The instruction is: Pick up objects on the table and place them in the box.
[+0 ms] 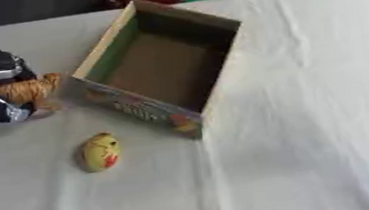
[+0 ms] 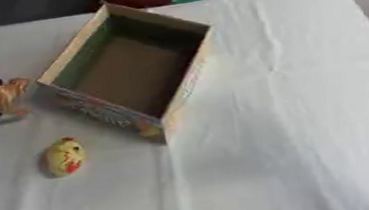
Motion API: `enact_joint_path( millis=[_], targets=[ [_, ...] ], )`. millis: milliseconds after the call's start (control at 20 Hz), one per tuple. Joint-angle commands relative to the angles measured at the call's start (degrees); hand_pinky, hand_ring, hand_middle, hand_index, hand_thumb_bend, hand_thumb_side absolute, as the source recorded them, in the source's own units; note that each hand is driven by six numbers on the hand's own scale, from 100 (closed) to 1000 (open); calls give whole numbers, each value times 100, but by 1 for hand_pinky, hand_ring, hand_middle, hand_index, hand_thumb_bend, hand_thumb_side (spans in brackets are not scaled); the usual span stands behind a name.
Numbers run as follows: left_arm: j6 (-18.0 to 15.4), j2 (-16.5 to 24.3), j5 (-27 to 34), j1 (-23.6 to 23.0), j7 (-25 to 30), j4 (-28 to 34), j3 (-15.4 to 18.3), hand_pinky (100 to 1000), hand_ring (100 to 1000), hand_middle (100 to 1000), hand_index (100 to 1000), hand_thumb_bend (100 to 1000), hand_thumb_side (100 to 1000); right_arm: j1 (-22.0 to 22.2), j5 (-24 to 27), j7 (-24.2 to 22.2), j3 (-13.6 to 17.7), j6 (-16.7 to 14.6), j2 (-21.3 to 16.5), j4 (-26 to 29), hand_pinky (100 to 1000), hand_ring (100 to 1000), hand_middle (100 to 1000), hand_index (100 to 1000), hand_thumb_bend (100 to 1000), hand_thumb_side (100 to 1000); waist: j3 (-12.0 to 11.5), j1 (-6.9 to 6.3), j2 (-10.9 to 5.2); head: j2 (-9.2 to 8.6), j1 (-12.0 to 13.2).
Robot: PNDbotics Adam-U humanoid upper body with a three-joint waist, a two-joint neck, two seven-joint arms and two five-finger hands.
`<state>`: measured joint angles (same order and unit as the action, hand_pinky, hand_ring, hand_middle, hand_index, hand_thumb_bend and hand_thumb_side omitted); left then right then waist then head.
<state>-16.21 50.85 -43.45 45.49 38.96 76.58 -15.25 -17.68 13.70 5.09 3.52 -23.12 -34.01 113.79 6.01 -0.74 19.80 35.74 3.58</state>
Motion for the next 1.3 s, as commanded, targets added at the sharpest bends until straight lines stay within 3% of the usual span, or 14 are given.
enact_joint_path(
  millis=[50, 750, 1050, 1300],
  targets=[
    [-11, 181, -173, 113, -7, 161, 89, 168, 264, 118, 173, 100, 285, -38, -2, 13, 71, 2, -103, 80, 695, 1000, 747, 873, 100, 1000, -3, 5, -162, 4, -26],
    [199, 280, 5, 226, 153, 552, 331, 170, 257, 110, 164, 100, 286, 35, 21, 69, 110, -4, -118, 80, 697, 1000, 748, 872, 100, 1000, -102, 22, -316, 119, -88],
    [307, 153, 380, 564, 81, 721, 520, 178, 245, 105, 157, 100, 289, 36, 38, 77, 104, -6, -130, 80, 697, 1000, 748, 871, 100, 1000, -134, 31, -384, 165, -179],
    [353, -105, 545, 961, -10, 738, 488, 181, 238, 100, 151, 100, 292, 29, 57, 73, 98, -13, -124, 80, 698, 1000, 748, 871, 100, 1000, -105, 42, -405, 131, -161]
  ],
)
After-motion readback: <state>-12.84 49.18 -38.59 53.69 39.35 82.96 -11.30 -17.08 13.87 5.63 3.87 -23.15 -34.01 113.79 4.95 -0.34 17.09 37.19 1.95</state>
